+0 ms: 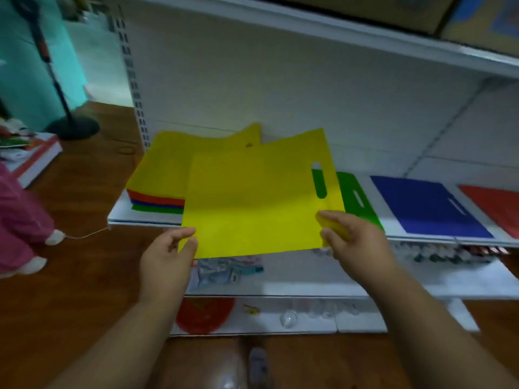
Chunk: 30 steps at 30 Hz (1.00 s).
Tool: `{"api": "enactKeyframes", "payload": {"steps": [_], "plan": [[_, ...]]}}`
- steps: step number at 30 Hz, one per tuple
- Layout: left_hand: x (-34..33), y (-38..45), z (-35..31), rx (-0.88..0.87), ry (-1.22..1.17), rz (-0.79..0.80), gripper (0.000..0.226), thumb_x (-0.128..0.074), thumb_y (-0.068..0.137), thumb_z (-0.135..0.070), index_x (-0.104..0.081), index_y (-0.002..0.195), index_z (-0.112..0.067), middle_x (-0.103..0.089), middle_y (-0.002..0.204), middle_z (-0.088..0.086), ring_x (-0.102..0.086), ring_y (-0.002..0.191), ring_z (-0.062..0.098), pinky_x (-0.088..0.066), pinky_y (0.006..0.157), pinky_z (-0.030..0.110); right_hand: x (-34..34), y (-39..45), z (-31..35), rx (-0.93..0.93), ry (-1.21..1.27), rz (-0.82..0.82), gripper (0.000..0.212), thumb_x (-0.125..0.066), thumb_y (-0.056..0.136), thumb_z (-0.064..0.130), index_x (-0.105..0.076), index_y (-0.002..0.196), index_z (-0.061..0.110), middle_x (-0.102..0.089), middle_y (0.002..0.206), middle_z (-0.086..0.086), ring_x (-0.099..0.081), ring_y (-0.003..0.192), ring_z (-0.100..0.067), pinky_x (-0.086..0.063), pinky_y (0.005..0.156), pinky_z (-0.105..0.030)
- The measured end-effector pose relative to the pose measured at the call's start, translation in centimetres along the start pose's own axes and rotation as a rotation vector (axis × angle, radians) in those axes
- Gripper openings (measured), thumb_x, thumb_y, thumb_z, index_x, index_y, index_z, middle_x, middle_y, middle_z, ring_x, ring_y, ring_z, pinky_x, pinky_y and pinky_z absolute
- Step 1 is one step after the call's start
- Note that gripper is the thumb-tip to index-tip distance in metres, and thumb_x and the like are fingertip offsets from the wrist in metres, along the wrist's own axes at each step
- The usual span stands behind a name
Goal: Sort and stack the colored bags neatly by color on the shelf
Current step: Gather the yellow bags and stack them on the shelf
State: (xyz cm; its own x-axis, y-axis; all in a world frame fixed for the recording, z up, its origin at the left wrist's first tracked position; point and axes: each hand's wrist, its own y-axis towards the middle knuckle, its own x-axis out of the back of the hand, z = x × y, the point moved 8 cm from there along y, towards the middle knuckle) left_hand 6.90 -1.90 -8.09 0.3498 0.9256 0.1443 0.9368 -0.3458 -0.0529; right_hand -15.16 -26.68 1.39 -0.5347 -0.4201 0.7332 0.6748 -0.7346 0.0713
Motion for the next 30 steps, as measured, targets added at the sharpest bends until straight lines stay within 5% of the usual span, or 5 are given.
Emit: {"api": "enactKeyframes", "payload": {"steps": [4, 6, 9, 23, 30], "plan": [[-6.3, -2.7, -0.7, -0.1, 0.092, 0.37, 0.032, -0.06, 0.095, -0.014, -0.068, 0.109, -0.042, -0.066, 0.097, -0.002, -0.06, 0.082, 0.035, -0.052, 0.076, 0.049, 4.6, -6.2, -3.2, -0.079, -0.113, -0.131, 0.035, -0.063, 0.095, 0.026, -0.061, 0.129, 0.035, -0.064, 0.127, 0.007, -0.064, 0.103, -0.013, -0.054, 0.09, -0.037], [-9.4, -4.2, -1.2, -0.175, 0.148, 0.459, 0.03, -0.063, 0.094, -0.018, -0.068, 0.105, -0.045, -0.06, 0.082, 0.007, -0.053, 0.066, 0.028, -0.048, 0.061, 0.04, 6.6, -8.4, -4.7, -0.104, -0.161, -0.166, 0.035, -0.063, 0.095, 0.025, -0.062, 0.129, 0.032, -0.063, 0.129, 0.005, -0.061, 0.111, -0.015, -0.048, 0.093, -0.028], [-13.0, -7.1, -3.0, -0.293, 0.189, 0.453, 0.027, -0.059, 0.095, -0.009, -0.068, 0.104, -0.033, -0.05, 0.062, -0.009, -0.036, 0.046, 0.006, -0.03, 0.046, 0.019, 9.8, -11.2, -7.1, -0.136, -0.203, -0.255, 0.035, -0.065, 0.094, 0.022, -0.064, 0.128, 0.028, -0.065, 0.126, 0.005, -0.06, 0.114, -0.012, -0.042, 0.09, -0.02], [-42.9, -29.6, -9.8, -0.712, 0.321, 0.714, 0.039, -0.046, 0.087, -0.025, -0.071, 0.116, -0.02, -0.067, 0.109, 0.002, -0.058, 0.089, 0.018, -0.038, 0.069, 0.028, 33.7, -29.2, -31.7, -0.443, -0.238, -0.639, 0.034, -0.067, 0.092, 0.019, -0.067, 0.124, 0.03, -0.068, 0.121, 0.009, -0.056, 0.109, 0.001, -0.038, 0.085, -0.013], [-55.6, -34.7, -11.4, -0.816, 0.373, 0.792, 0.037, -0.047, 0.088, -0.024, -0.071, 0.117, -0.019, -0.068, 0.104, -0.001, -0.054, 0.077, 0.011, -0.04, 0.061, 0.021, 41.0, -29.2, -43.5, -0.513, -0.124, -0.725, 0.032, -0.065, 0.093, 0.017, -0.068, 0.123, 0.029, -0.069, 0.12, 0.009, -0.048, 0.103, 0.014, -0.03, 0.079, 0.008]]}}
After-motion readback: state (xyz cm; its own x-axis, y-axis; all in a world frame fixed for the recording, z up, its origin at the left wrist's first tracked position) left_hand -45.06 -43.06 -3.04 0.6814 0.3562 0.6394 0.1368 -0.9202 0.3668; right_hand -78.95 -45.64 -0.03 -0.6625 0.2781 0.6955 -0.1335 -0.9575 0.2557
